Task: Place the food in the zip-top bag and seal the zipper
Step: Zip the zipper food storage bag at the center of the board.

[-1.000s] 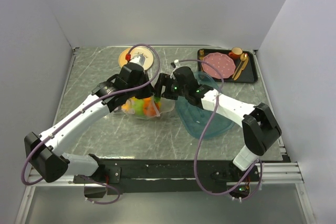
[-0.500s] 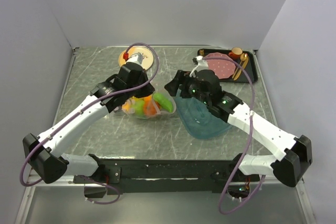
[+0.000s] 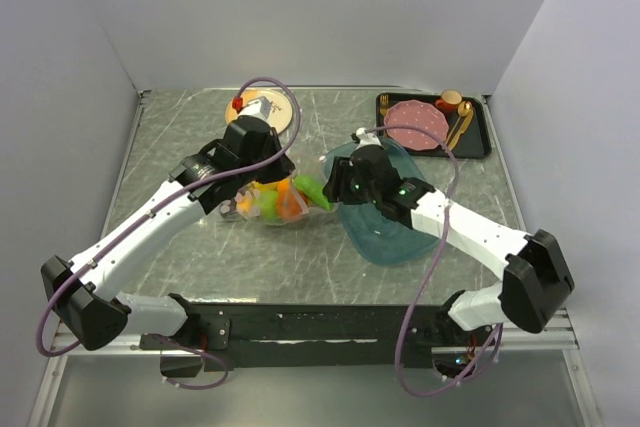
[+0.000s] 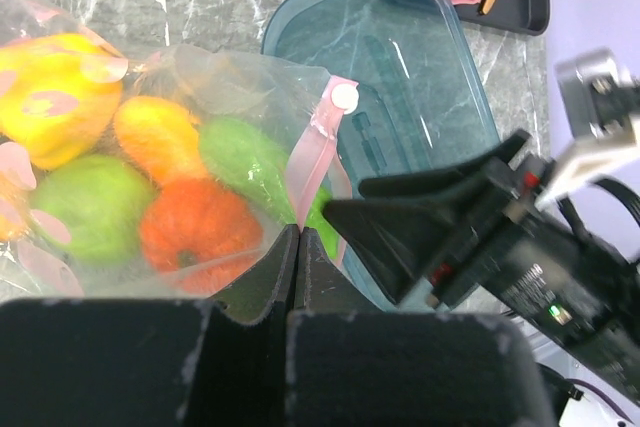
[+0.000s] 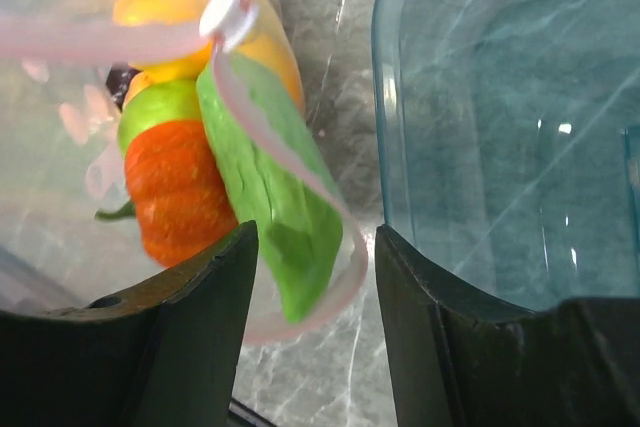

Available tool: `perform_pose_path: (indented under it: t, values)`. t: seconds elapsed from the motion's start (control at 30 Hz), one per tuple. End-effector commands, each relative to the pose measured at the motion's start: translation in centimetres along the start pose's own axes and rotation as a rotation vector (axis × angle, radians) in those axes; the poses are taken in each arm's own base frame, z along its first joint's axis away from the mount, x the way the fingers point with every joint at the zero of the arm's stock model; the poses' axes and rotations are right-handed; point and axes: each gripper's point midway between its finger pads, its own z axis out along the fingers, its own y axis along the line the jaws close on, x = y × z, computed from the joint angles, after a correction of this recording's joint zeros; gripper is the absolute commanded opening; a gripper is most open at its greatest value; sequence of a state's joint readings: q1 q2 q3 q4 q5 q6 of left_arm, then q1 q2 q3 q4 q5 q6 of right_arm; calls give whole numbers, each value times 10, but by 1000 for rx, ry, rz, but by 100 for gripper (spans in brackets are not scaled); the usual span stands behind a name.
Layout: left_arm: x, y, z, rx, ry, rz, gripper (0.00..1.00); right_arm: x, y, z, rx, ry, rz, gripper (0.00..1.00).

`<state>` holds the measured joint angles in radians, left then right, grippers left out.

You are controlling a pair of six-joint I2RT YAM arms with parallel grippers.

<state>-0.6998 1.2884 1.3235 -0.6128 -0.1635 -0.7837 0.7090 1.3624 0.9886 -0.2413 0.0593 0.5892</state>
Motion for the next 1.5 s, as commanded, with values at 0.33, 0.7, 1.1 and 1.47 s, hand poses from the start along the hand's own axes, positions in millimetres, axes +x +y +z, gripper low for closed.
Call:
perform_pose_path:
  t: [0.33, 0.7, 1.1, 1.47]
  values:
    - [-13, -14, -22, 75, -45, -15, 1, -44, 12, 22, -32, -70, -28, 16]
    - [42, -24, 0, 229, 136, 29, 2, -86, 30, -1, -107, -187, -40, 0]
    - [64, -21, 12, 259, 201, 54, 44, -66, 17, 18, -98, -128, -58, 0]
    - [-5, 0, -24, 140, -99, -7, 99, -57, 16, 10, -126, -121, -109, 0]
